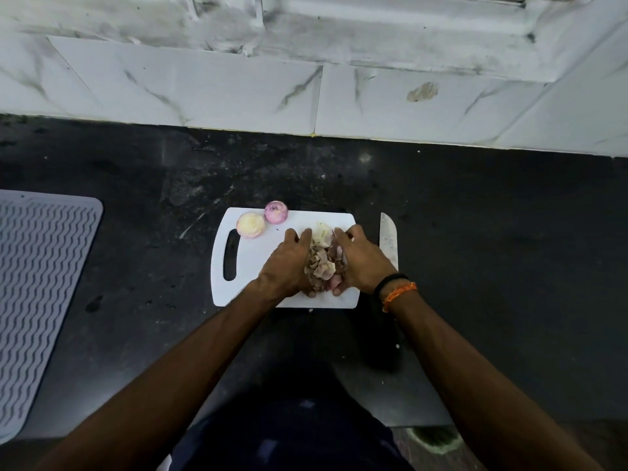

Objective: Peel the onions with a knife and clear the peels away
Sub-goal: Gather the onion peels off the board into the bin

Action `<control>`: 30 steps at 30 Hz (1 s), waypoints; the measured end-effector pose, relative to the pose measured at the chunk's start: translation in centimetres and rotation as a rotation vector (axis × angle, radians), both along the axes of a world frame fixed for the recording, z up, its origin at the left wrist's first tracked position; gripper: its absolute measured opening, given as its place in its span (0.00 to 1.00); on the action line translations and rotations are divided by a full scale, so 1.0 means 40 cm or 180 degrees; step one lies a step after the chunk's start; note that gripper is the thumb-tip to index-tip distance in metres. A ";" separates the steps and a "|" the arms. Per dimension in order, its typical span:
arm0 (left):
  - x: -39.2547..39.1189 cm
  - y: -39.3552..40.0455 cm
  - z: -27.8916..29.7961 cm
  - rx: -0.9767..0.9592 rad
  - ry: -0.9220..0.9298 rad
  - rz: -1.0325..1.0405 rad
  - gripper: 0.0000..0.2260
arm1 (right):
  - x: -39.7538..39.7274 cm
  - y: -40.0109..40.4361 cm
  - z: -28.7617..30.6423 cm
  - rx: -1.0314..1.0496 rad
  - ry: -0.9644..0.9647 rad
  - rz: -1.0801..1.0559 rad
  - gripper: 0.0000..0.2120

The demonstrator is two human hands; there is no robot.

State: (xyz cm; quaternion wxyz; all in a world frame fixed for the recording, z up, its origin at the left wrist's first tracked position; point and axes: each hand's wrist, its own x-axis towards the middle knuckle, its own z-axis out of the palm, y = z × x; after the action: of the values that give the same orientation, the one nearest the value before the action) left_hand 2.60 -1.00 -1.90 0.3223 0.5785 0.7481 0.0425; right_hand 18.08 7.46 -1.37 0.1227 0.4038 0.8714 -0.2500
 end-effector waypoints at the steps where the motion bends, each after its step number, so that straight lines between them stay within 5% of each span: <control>1: -0.001 0.003 -0.001 -0.0003 0.0028 -0.0044 0.56 | -0.003 -0.001 -0.002 0.0039 0.0065 0.0009 0.54; 8: -0.022 0.012 0.019 -0.0454 -0.0030 0.0001 0.61 | -0.010 -0.007 -0.005 0.0199 -0.0279 -0.0120 0.59; 17: -0.009 0.039 -0.017 -0.0148 -0.0113 0.0045 0.44 | -0.027 -0.014 0.000 0.0013 0.0096 -0.0089 0.45; 24: -0.022 0.025 0.008 -0.0401 0.0086 0.0032 0.60 | -0.024 0.004 0.005 0.0183 -0.0542 -0.0142 0.64; 30: -0.027 0.035 0.004 -0.0236 -0.0002 0.0072 0.49 | -0.068 0.016 0.007 0.0240 -0.0263 0.0186 0.49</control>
State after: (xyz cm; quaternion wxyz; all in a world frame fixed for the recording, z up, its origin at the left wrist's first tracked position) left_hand 1.54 0.42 -1.72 0.3432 0.5576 0.7556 0.0185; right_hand 15.34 8.12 -1.11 0.1505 0.3924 0.8859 -0.1964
